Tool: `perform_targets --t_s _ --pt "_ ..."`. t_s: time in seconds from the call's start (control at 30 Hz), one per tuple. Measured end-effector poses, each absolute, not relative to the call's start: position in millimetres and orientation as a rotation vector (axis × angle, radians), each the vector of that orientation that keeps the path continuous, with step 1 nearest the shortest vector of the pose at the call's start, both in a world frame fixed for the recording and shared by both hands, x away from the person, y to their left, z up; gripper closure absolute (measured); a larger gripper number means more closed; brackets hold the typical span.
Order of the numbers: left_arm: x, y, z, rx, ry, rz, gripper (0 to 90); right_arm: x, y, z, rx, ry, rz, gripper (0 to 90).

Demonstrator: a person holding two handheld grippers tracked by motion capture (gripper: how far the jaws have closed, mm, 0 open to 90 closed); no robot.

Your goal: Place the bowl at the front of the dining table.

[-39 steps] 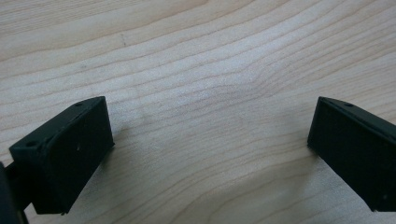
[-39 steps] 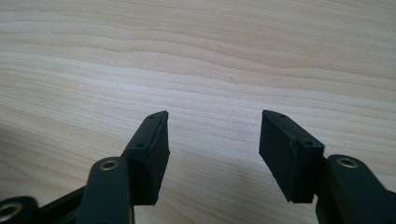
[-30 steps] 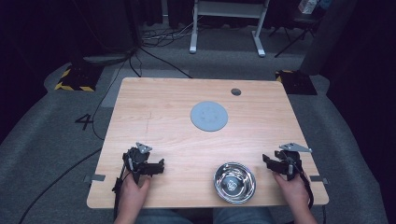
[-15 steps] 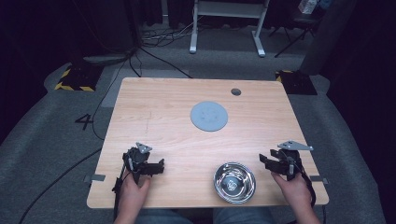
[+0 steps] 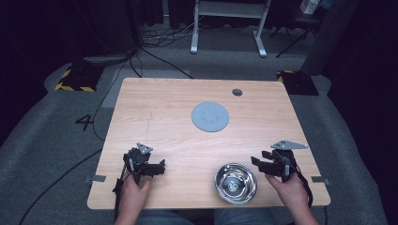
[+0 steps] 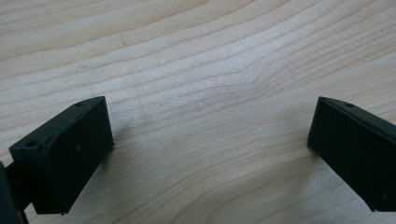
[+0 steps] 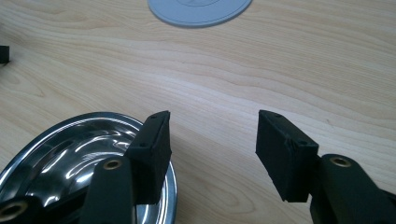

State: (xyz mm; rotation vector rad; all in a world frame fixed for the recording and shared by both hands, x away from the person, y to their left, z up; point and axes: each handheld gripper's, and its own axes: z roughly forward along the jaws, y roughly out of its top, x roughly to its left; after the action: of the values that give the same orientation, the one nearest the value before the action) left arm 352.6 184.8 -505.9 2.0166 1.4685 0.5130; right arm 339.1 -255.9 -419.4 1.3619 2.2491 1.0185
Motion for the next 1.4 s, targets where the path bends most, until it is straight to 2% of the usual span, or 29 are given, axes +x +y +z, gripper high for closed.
perform_targets --t_s 0.4,0.8,1.23,1.27,1.3,1.33,1.4 --pt "353 185 -506 2.016 1.469 0.514 0.2 345 -250 -433 1.409 2.319 0.988 43.9" --pt "353 185 -506 2.016 1.468 0.513 0.2 356 -246 -458 1.526 2.519 0.999 47.8" --pt "353 185 -506 2.016 1.469 0.513 0.2 363 -238 -476 1.560 2.707 0.908 71.2" --pt "353 185 -506 2.015 1.470 0.512 0.2 364 -239 -477 1.584 2.739 0.906 75.7" --pt "353 185 -506 2.015 1.470 0.512 0.2 364 -239 -477 1.584 2.739 0.906 75.7" --pt "353 185 -506 2.016 1.468 0.513 0.2 365 -239 -477 1.596 2.764 0.896 81.7" --pt "353 185 -506 2.015 1.469 0.513 0.2 364 -239 -476 1.596 2.763 0.896 85.6"
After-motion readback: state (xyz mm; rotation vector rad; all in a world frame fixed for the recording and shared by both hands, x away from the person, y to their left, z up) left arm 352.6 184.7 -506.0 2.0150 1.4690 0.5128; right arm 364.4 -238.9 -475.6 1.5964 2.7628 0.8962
